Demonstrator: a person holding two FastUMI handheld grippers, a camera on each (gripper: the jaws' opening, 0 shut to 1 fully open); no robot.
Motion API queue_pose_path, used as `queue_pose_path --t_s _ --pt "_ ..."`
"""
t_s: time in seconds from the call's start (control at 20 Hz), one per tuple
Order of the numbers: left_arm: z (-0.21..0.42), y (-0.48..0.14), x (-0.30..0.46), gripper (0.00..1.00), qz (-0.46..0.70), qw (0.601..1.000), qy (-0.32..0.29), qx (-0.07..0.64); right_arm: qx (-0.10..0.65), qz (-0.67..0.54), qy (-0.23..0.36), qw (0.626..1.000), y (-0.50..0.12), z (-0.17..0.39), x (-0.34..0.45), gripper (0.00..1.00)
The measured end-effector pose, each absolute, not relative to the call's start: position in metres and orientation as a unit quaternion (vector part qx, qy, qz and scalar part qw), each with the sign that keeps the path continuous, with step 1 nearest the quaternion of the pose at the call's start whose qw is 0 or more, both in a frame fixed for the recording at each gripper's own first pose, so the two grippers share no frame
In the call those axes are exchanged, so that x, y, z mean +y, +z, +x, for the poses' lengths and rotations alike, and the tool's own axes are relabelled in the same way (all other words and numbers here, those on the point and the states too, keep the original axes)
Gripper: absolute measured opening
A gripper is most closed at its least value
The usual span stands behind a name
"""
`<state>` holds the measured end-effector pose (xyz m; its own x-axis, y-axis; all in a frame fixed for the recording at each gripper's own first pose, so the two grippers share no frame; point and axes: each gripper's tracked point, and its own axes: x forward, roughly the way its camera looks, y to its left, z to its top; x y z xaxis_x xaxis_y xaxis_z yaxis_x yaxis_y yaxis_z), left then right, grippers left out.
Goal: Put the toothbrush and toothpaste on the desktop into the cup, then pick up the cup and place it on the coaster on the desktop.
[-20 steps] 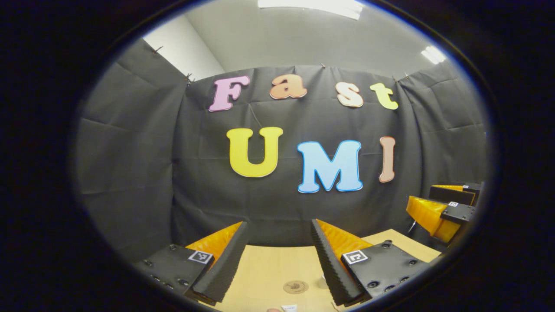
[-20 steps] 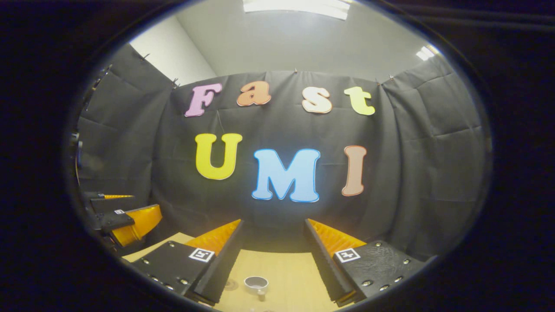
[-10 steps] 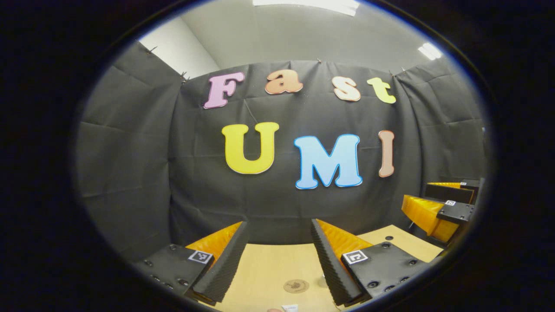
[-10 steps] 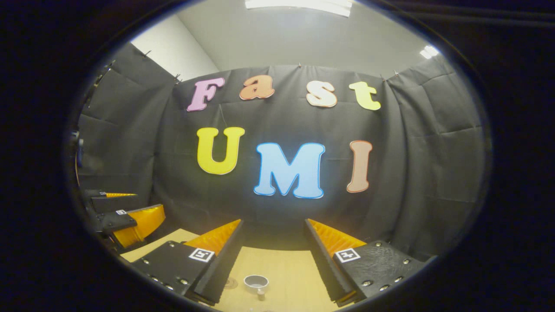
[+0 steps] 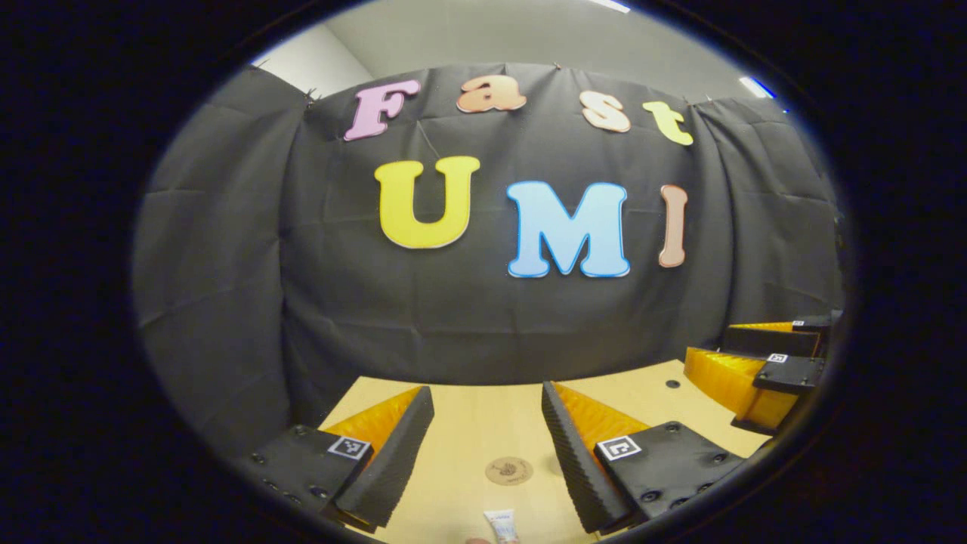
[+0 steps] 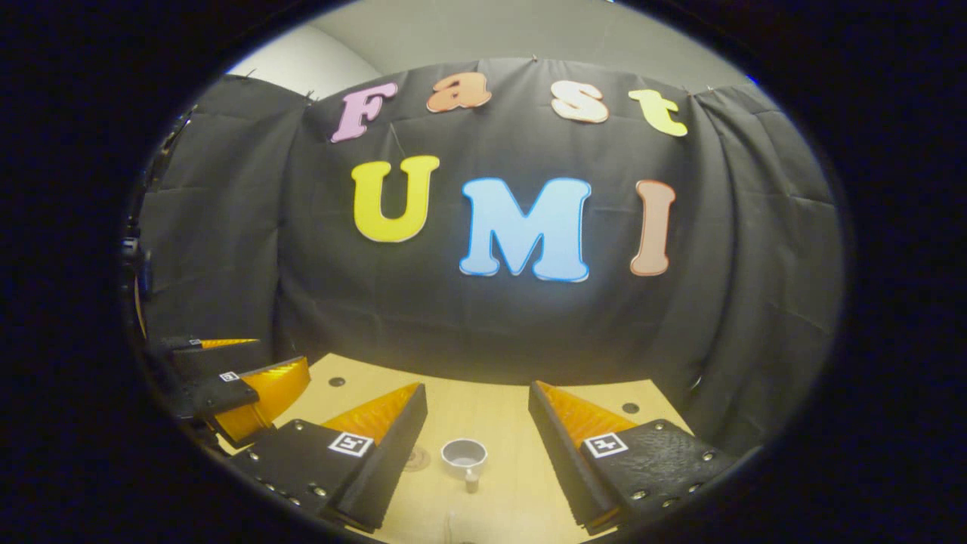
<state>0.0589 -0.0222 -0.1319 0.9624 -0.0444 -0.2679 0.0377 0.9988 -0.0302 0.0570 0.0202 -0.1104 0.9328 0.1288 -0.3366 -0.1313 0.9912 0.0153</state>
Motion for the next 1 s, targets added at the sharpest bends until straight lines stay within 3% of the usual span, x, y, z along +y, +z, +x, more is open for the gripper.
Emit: queue_pose_path --t_s 0.6,1.0 --pt "0.027 -0.309 -0.029 0.93 -0.045 0.937 -0.039 0.343 0.383 -0.003 0.086 0.92 -0.258 0.008 0.035 0.86" --pt "-0.018 -0.396 -0.025 0.94 -0.056 0.889 -0.031 0.453 0.475 -0.008 0.088 0.876 -0.32 -0.029 0.039 0.87"
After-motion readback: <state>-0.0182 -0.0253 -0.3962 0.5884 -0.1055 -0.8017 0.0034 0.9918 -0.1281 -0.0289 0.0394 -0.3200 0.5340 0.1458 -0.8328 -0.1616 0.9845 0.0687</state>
